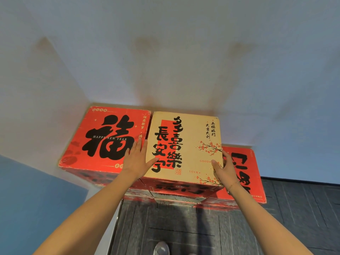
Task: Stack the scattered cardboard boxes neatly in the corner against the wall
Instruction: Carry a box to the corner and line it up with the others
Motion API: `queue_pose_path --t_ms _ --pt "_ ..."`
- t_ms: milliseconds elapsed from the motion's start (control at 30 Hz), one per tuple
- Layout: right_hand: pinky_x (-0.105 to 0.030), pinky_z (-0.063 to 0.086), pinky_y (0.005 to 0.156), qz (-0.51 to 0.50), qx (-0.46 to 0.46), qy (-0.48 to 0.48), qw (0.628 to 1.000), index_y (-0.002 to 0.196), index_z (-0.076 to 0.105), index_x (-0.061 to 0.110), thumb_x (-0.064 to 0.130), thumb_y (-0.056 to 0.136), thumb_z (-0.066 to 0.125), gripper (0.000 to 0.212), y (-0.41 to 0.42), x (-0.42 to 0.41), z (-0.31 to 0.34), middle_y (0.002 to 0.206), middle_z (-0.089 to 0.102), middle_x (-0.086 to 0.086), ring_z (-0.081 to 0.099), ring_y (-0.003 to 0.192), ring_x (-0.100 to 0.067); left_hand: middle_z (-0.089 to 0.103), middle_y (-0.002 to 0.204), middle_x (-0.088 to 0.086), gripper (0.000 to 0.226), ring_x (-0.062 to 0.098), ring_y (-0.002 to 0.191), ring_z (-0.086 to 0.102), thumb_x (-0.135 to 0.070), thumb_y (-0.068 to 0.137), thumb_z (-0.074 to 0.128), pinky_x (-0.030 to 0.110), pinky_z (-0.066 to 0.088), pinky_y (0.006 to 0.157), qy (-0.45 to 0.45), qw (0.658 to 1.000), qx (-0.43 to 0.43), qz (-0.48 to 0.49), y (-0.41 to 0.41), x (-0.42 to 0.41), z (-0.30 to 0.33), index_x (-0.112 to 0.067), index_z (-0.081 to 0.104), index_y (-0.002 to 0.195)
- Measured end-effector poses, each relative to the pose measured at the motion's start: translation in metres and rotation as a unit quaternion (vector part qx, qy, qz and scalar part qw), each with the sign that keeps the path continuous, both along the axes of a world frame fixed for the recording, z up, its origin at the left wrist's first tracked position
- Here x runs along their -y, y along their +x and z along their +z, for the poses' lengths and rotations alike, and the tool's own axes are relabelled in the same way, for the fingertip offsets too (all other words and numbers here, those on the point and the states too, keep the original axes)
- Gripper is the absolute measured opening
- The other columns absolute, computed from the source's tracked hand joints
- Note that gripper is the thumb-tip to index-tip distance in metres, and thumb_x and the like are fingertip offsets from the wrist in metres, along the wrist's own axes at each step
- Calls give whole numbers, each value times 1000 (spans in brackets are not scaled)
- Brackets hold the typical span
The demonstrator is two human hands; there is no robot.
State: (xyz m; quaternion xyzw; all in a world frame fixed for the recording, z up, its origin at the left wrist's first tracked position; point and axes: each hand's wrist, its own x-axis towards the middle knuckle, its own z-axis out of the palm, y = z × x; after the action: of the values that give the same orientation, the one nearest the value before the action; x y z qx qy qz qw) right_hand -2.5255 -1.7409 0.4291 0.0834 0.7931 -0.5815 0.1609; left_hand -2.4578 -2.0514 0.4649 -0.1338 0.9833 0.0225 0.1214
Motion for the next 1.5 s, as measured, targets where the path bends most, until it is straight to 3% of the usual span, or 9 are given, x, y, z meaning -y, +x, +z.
queue_pose_path --t_ms 67,200,300,400,533,733,867,1000,1500 --pt "-48 49 94 1 -4 6 1000 137 30 33 24 88 61 58 0 3 2 136 49 -4 51 116 -26 -5 160 6 92 22 148 1 -74 86 23 43 15 118 2 1000 -1 2 -1 1 1 -16 -2 153" --pt "-35 48 78 3 -10 1 1000 138 29 31 23 89 60 58 0 10 5 135 50 -5 46 99 -24 -3 160 5 90 21 148 2 -72 88 21 42 17 118 -2 1000 -2 7 0 0 2 -14 0 153" --pt "-46 48 91 0 -8 2 1000 139 30 31 24 88 60 59 0 8 3 137 49 -2 51 111 -28 -5 160 5 89 21 148 1 -72 88 19 41 16 118 -10 1000 1 5 2 0 3 -14 -2 152" --pt "-42 48 91 1 -7 0 1000 139 30 32 26 88 61 60 1 5 6 137 49 -3 49 111 -25 -5 160 5 89 21 148 0 -72 88 19 42 14 118 -7 1000 0 3 2 -1 2 -15 -2 152" --pt "-49 50 93 -3 -10 10 1000 140 31 28 26 88 62 61 3 3 12 136 51 0 50 123 -24 -4 160 4 87 21 148 0 -71 89 18 42 13 118 2 1000 -1 7 2 -3 4 -15 0 153" --pt "-44 49 96 -11 -12 31 999 140 34 20 29 86 64 62 5 -1 26 134 52 -4 51 121 -22 3 160 4 76 20 148 8 -63 94 18 43 15 118 11 1000 -2 -6 1 -3 12 -16 7 153" --pt "-31 47 90 -1 -6 49 999 142 32 14 25 88 62 62 8 -5 37 136 49 -6 51 119 -21 9 160 6 70 23 147 12 -58 96 23 44 17 118 22 1000 9 -10 2 -3 16 -17 13 152" --pt "-35 39 102 -16 -2 80 997 141 35 12 29 88 63 62 18 -20 54 139 45 -9 44 127 -22 12 159 9 64 26 144 21 -51 98 28 40 25 116 41 997 9 -67 0 -13 33 -18 16 152" --pt "-32 38 104 -36 17 180 983 136 42 11 38 88 60 58 88 -127 127 141 45 -6 46 127 -21 33 152 8 64 24 136 36 -53 98 28 37 37 106 53 960 29 -275 -42 -147 92 -19 18 151"
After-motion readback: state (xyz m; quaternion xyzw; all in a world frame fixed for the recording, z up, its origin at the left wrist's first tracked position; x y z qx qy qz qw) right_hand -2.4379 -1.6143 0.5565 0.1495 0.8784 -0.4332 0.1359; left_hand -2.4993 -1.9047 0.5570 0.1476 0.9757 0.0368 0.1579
